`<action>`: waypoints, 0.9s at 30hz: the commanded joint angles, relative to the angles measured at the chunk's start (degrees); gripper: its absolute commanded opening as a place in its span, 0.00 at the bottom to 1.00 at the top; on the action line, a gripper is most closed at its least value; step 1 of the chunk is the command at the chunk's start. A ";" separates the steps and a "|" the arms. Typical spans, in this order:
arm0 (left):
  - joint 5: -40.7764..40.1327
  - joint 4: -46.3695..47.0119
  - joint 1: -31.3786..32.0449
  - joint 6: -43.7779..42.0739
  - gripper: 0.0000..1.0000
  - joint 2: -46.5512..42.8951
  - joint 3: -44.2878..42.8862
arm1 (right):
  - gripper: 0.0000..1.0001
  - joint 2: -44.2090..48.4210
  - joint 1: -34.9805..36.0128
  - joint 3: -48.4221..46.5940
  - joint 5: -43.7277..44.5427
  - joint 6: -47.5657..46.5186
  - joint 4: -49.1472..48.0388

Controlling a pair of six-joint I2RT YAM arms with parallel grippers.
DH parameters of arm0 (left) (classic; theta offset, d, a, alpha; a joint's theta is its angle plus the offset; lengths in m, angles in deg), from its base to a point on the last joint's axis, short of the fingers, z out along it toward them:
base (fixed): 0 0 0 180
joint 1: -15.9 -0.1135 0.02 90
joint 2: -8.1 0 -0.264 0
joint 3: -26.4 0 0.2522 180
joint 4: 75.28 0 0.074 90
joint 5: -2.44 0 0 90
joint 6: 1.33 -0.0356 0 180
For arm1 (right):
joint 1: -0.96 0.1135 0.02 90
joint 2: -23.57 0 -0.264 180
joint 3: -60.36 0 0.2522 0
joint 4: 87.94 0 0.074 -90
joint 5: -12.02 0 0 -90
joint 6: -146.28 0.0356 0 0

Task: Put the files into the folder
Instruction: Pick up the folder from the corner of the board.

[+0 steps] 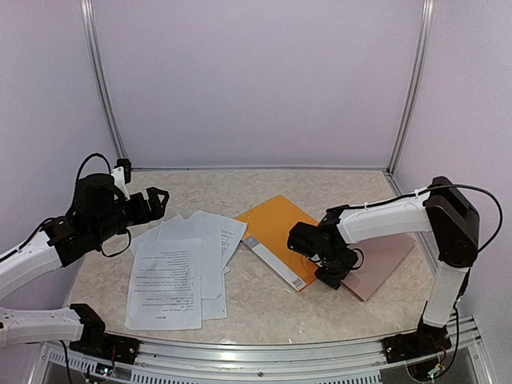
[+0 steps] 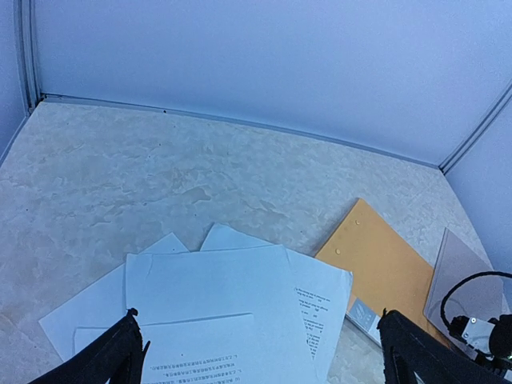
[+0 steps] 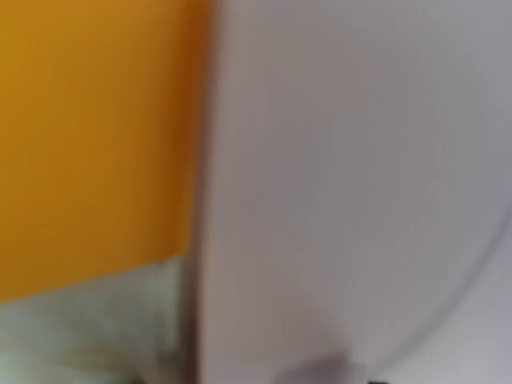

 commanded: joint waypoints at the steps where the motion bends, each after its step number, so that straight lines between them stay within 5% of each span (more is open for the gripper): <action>1: 0.11 -0.04 0.40 0.52 0.99 -0.71 0.11 | 0.56 -2.28 -1.94 -0.41 1.81 0.37 0.30; 17: 0.19 0.52 0.53 0.35 0.99 0.53 -0.40 | 0.07 -5.05 -2.29 -5.39 12.25 -0.77 4.67; 27: 0.06 1.09 0.67 0.27 0.99 1.65 -0.51 | 0.00 -4.58 -2.28 -9.07 15.62 -3.27 2.88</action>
